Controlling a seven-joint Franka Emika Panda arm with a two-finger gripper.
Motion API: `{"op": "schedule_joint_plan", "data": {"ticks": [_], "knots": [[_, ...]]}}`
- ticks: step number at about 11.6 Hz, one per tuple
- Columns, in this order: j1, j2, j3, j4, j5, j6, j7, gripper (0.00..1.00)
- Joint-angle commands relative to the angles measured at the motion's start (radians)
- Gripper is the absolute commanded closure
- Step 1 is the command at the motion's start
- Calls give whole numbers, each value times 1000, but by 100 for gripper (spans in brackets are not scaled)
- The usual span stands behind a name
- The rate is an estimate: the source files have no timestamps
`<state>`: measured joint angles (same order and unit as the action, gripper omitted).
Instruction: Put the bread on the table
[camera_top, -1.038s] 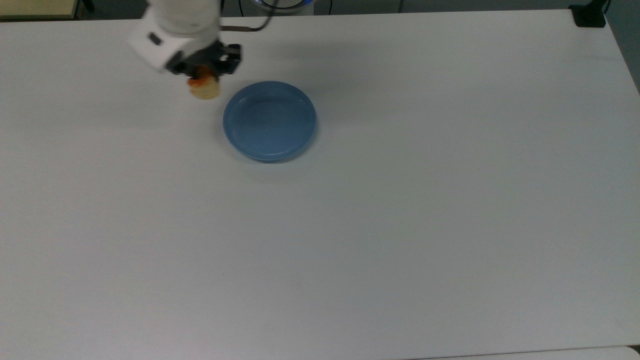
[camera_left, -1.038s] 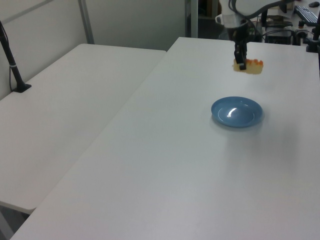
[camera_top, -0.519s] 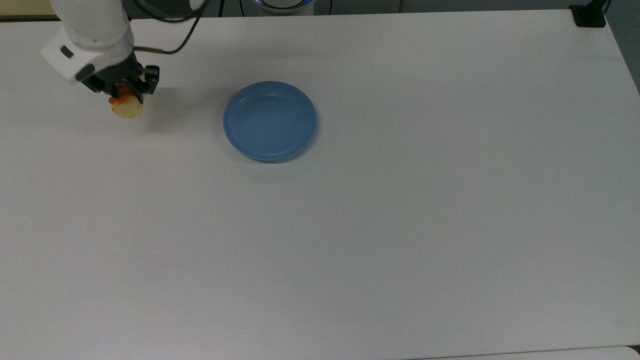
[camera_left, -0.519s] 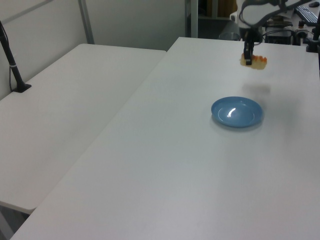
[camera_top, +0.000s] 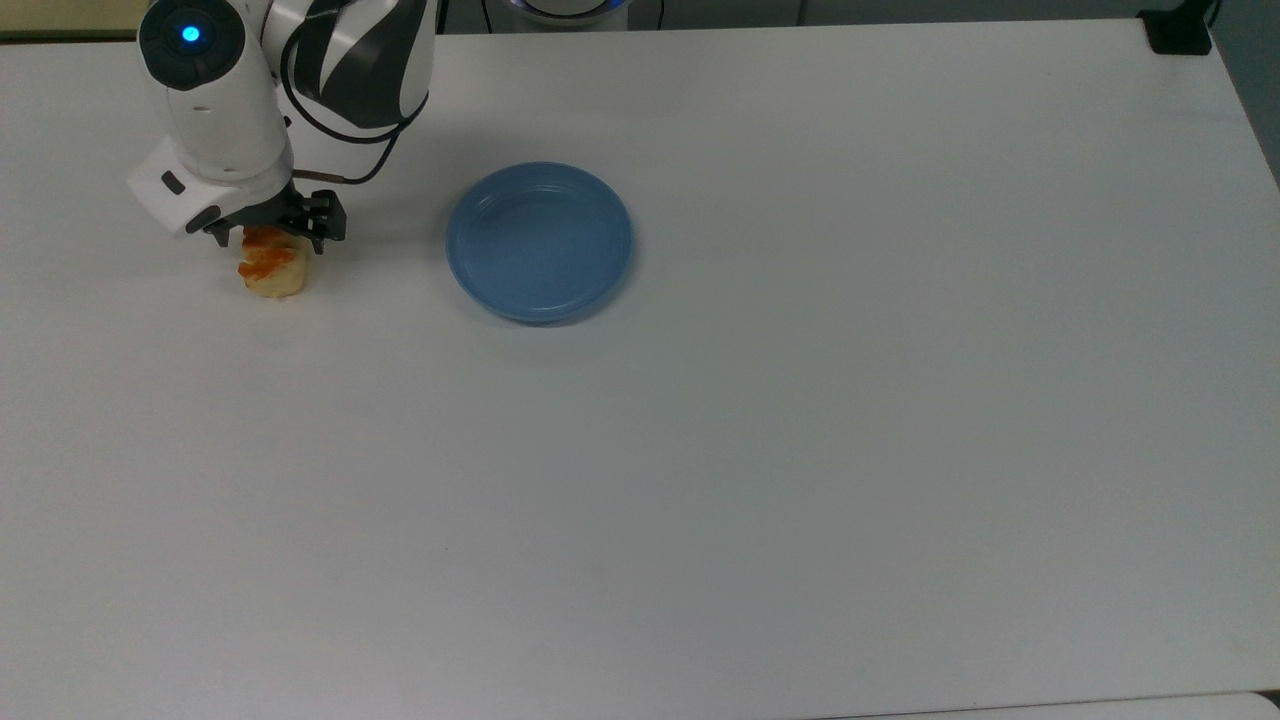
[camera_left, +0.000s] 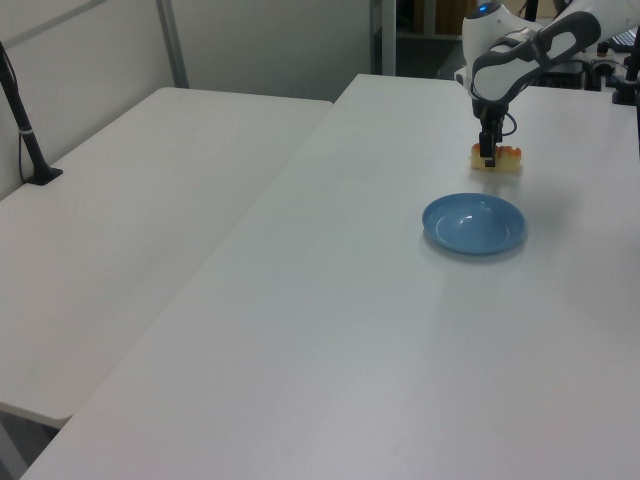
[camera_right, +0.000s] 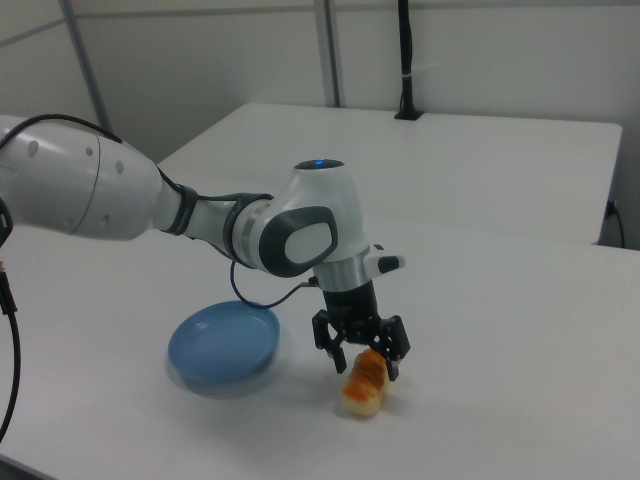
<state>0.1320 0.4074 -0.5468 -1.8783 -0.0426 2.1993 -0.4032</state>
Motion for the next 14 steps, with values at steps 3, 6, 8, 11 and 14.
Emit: {"op": "schedule_joint_plan", "data": {"ticks": [3, 6, 8, 11, 14], "knots": [[17, -195, 54, 49, 15, -131, 166, 0], [17, -287, 192, 223, 13, -422, 267, 0], [17, -353, 289, 269, 15, -559, 279, 0], [5, -389, 424, 265, 13, -627, 343, 0], [-11, -384, 449, 260, 13, -622, 345, 0]]}}
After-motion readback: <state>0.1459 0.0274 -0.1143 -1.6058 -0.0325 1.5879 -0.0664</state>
